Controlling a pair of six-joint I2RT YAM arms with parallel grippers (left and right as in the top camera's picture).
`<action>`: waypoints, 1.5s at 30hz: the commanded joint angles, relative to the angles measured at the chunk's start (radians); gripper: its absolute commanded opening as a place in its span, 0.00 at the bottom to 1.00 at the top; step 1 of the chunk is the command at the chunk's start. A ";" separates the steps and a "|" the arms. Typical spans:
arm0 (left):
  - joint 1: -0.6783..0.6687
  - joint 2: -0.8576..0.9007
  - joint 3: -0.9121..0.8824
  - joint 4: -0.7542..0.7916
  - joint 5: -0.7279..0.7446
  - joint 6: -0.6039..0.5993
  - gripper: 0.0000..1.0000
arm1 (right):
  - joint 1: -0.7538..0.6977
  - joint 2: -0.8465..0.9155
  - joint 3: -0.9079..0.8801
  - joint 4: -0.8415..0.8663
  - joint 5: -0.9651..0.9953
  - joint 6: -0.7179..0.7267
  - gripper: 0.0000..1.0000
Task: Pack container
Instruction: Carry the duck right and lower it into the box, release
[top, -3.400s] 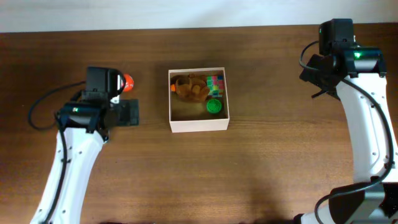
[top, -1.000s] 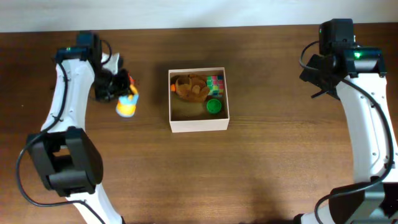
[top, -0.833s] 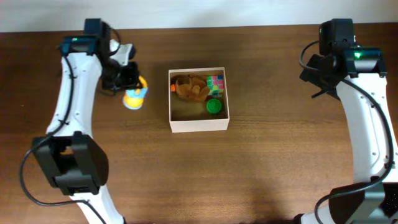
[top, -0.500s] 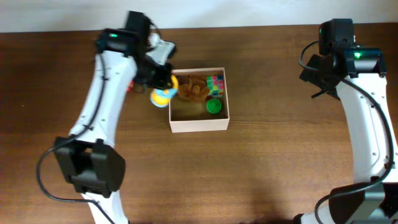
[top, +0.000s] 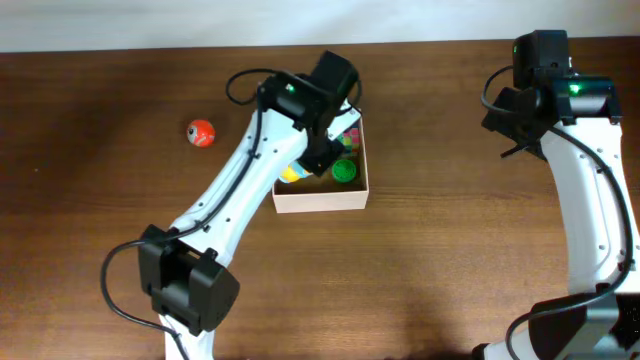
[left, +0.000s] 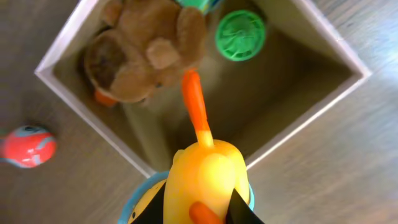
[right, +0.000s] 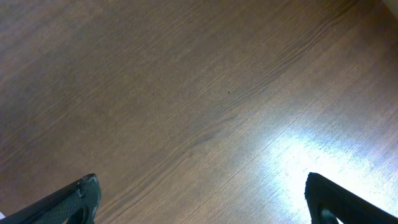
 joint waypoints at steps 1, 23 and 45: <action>0.021 0.019 0.011 -0.002 -0.082 0.063 0.18 | -0.004 0.007 0.001 0.000 0.002 -0.005 0.99; 0.037 0.034 0.001 0.011 0.028 0.150 0.18 | -0.004 0.007 0.001 0.000 0.002 -0.005 0.99; 0.037 0.052 0.001 0.043 0.027 0.149 0.60 | -0.004 0.007 0.001 0.000 0.002 -0.005 0.99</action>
